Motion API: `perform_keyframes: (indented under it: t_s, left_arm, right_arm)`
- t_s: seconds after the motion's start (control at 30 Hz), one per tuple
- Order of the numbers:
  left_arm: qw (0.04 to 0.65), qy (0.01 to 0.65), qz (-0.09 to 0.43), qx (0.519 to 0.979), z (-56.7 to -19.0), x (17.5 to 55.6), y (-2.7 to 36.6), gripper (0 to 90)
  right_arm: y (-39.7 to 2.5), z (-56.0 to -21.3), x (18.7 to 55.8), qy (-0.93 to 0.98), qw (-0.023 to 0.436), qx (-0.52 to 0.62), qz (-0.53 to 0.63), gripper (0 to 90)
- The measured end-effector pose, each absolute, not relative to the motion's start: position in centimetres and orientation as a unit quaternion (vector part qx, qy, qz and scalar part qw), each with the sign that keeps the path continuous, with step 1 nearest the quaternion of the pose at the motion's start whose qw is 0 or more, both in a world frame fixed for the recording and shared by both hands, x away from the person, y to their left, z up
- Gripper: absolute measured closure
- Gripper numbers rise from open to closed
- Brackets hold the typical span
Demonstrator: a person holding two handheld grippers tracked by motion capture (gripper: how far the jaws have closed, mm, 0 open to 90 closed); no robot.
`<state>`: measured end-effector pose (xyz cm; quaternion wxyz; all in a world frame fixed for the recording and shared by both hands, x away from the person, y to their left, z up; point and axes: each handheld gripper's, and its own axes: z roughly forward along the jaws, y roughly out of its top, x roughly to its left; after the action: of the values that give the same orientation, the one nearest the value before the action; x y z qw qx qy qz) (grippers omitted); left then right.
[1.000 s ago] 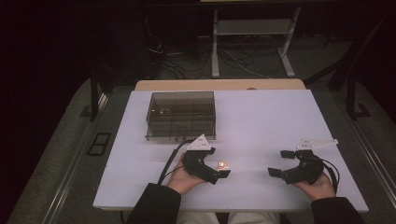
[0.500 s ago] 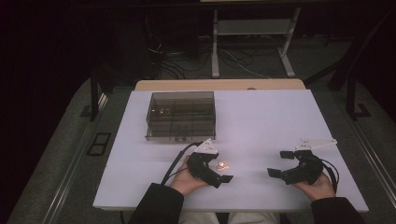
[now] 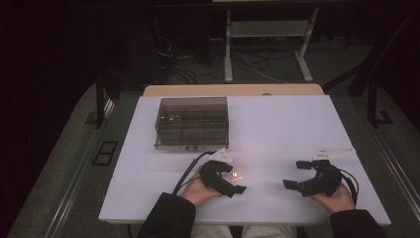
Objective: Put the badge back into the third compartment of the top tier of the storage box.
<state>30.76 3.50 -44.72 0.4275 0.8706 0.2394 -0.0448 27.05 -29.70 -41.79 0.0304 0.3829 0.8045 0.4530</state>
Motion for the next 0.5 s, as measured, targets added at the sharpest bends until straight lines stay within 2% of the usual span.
perform_keyframes:
  t_s: [0.2,0.5]
  left_arm:
    - [0.42,0.238,-0.038,0.875,-45.09,31.1,3.43,15.9]
    - [0.428,0.25,-0.03,0.868,-45.44,31.6,3.58,34.3]
  right_arm:
    - [-29.66,-41.79,27.03,0.805,0.027,0.383,0.451,0.1]
    - [-29.55,-41.84,27.04,0.807,0.027,0.381,0.449,0.1]
